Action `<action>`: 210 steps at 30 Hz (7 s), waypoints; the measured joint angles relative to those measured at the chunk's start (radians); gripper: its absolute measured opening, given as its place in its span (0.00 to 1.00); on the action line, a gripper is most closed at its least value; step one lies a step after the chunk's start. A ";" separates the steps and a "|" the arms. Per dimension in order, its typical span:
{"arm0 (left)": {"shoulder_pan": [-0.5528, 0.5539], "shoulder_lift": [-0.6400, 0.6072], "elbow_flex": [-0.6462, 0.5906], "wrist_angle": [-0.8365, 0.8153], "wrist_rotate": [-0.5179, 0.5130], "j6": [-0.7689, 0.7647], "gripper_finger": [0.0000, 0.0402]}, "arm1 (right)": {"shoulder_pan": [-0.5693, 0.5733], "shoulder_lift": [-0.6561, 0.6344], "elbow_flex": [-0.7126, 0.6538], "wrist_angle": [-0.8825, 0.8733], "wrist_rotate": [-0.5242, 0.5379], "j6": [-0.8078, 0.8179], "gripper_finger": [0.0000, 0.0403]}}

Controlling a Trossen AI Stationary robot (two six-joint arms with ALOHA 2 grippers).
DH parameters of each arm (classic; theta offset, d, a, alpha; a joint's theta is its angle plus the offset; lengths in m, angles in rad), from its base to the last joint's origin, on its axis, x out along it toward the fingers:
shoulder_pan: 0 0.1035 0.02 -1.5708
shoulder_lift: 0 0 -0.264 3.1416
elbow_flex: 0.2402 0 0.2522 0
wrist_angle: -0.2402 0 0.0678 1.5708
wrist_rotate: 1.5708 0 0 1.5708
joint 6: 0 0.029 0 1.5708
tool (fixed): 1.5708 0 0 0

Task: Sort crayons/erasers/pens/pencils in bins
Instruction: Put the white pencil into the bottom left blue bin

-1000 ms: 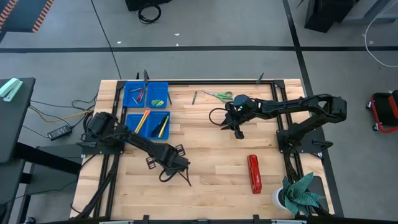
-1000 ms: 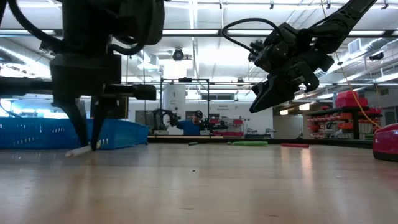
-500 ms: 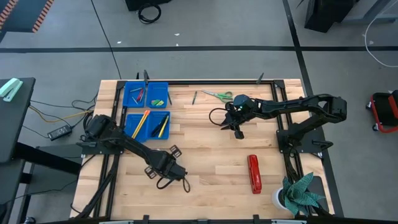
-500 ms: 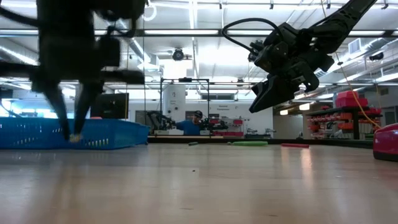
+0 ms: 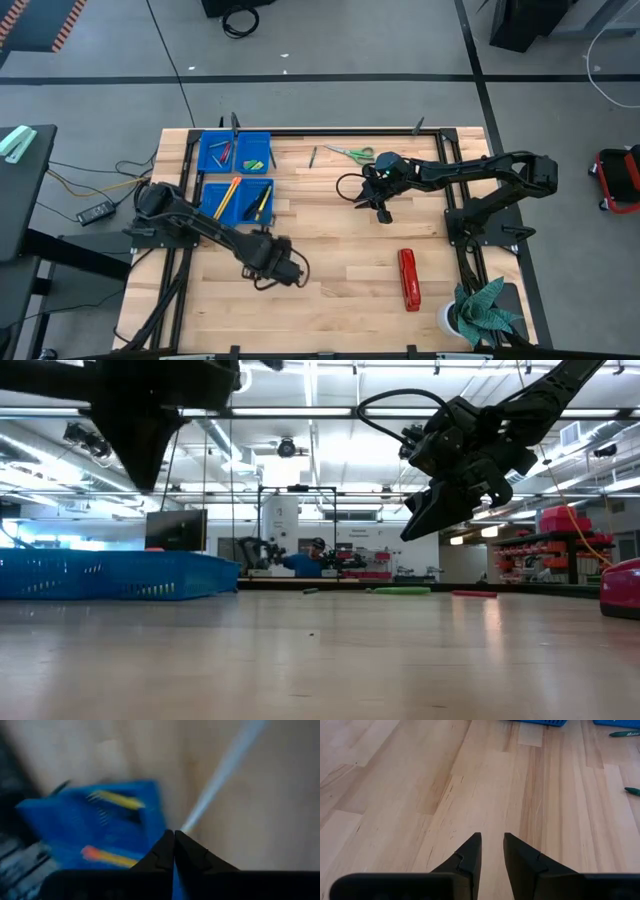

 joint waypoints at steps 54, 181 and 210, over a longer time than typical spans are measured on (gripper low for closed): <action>0.174 -0.072 -0.383 0.743 0.299 0.531 0.28 | 0.000 0.000 0.000 0.019 0.000 0.002 0.22; 0.087 -0.025 -0.482 0.851 0.370 0.318 0.17 | 0.000 0.000 0.000 0.017 0.000 0.002 0.22; 0.097 -0.007 -0.338 0.728 0.299 0.329 0.02 | 0.000 0.000 0.000 0.017 0.000 0.002 0.22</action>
